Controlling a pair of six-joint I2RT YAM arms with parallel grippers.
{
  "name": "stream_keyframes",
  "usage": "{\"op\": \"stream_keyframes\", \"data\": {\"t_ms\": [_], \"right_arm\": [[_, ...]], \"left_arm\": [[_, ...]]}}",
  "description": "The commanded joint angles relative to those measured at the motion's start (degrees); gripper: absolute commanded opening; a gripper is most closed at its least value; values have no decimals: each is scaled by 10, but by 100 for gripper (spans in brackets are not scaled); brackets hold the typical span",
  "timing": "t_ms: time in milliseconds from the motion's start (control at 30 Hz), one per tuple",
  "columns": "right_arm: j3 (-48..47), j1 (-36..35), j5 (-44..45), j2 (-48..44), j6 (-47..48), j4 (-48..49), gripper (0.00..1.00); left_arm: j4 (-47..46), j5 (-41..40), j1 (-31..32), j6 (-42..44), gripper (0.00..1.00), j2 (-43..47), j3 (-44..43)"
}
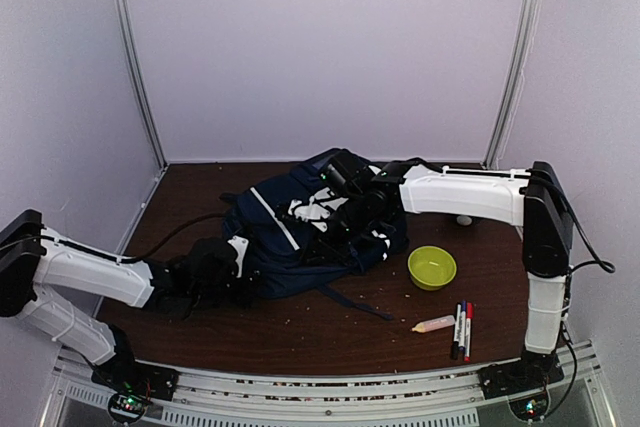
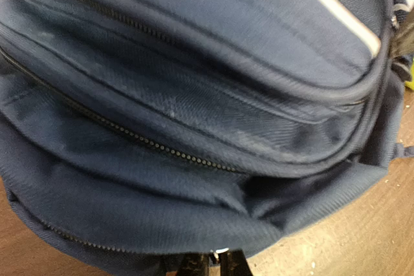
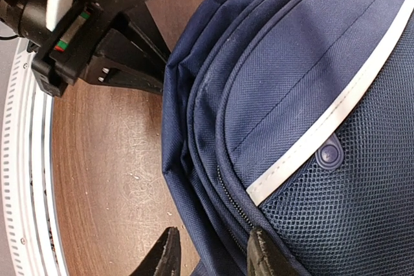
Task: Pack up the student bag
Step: Pick up the largest pocket of the bag from the student bag, then hold the largest pocket of the student bag.
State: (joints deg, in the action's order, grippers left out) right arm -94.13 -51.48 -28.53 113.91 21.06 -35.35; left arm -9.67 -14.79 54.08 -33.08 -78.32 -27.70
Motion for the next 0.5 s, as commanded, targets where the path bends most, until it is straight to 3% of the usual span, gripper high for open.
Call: {"op": "stream_keyframes", "data": {"t_ms": [0,467], "right_arm": [[15,7,-5,7,8,26,36],[79,-44,57,-11,120,137,47]], "left_arm": [[-7,-12,1,0,0,44,15],[3,51,1,49,0,118,29]]}}
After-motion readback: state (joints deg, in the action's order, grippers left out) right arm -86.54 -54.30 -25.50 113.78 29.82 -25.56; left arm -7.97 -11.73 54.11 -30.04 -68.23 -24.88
